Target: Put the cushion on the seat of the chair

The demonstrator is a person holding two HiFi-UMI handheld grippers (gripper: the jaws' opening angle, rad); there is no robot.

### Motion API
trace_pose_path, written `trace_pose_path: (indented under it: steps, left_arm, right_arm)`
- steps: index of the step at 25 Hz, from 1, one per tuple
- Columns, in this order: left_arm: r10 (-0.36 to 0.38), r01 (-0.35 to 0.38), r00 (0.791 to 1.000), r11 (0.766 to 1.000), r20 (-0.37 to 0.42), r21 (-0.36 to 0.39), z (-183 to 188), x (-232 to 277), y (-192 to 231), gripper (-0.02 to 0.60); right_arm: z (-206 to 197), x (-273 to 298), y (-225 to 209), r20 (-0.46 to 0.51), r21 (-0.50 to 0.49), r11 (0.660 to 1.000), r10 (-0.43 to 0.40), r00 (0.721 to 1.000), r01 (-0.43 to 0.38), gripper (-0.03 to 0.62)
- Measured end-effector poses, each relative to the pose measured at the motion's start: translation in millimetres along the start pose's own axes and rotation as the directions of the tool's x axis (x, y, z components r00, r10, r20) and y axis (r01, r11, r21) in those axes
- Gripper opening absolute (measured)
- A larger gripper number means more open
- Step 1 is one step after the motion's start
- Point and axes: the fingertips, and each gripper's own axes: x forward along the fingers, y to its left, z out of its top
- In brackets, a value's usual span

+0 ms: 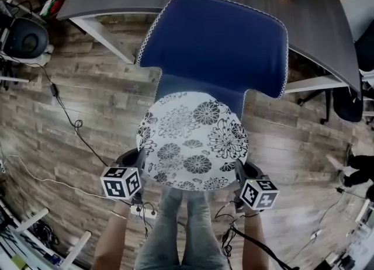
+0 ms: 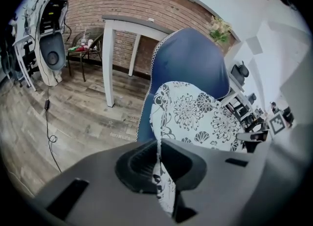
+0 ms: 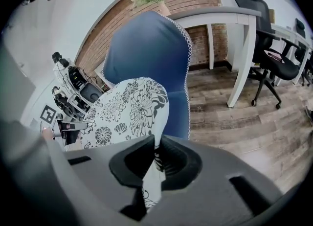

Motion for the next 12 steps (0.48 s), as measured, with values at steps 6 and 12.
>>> trace_pose_path:
  steps: [6, 12]
  left_arm:
    - [-0.019, 0.019, 1.0, 1.0, -0.007, 0.009, 7, -6, -2, 0.014]
    - [-0.033, 0.034, 0.999, 0.999, -0.031, 0.018, 9, -6, -5, 0.014]
  right_arm:
    - [4, -11, 7, 0.008, -0.021, 1.0, -0.021, 1.0, 0.022, 0.025]
    - [6, -16, 16, 0.005, -0.036, 0.999, -0.036, 0.999, 0.037, 0.025]
